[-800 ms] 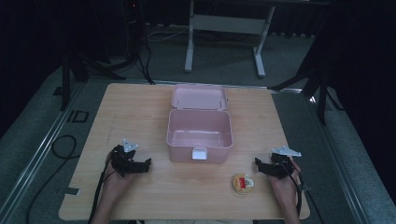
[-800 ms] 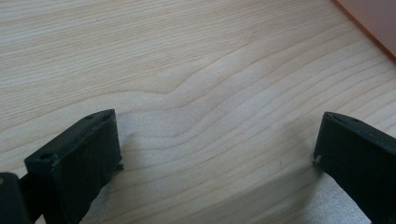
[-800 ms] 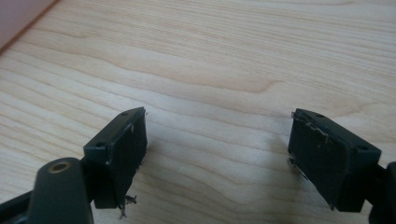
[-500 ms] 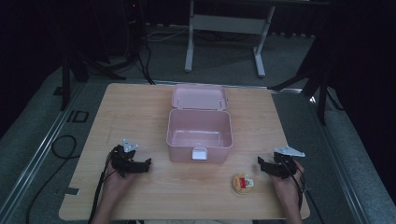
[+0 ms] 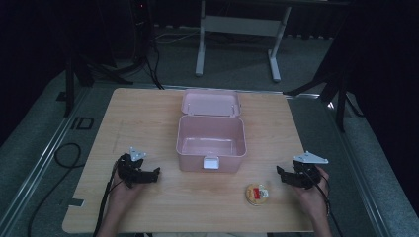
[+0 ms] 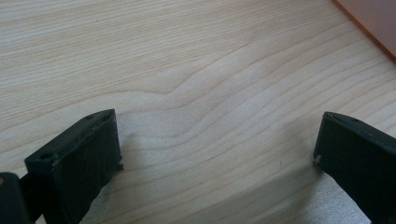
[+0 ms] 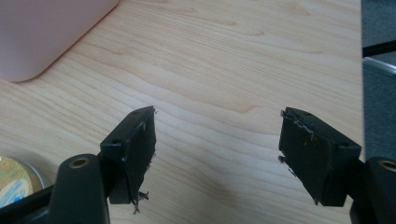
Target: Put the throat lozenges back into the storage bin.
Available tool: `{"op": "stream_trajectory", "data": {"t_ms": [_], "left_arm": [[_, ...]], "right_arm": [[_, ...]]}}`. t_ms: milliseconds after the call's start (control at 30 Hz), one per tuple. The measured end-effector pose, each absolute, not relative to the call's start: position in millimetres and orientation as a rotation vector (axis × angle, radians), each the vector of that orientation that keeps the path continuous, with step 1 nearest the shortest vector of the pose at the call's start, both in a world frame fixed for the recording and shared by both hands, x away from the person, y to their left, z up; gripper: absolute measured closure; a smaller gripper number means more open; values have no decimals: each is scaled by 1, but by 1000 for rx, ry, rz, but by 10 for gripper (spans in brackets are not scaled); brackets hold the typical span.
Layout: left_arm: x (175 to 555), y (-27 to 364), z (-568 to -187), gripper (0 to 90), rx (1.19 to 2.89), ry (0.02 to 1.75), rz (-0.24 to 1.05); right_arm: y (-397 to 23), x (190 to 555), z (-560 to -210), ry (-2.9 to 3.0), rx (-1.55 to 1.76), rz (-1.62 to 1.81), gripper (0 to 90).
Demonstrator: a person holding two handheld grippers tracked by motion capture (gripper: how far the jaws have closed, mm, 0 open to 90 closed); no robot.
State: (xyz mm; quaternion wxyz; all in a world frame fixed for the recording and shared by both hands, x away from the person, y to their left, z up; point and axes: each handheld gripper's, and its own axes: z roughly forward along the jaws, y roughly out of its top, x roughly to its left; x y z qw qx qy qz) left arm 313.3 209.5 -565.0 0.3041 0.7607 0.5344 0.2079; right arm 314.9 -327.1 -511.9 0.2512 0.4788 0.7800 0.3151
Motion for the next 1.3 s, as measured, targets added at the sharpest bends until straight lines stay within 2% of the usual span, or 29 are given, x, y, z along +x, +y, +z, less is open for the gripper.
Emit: {"op": "stream_trajectory", "data": {"t_ms": [667, 1300], "left_arm": [[313, 209, -565, 8, 2015, 1416, 551], [313, 209, -565, 8, 2014, 1416, 551]], "right_arm": [[-329, 310, -471, 2266, 1125, 730, 251], [-308, 319, -451, 2410, 981, 658, 233]]}}
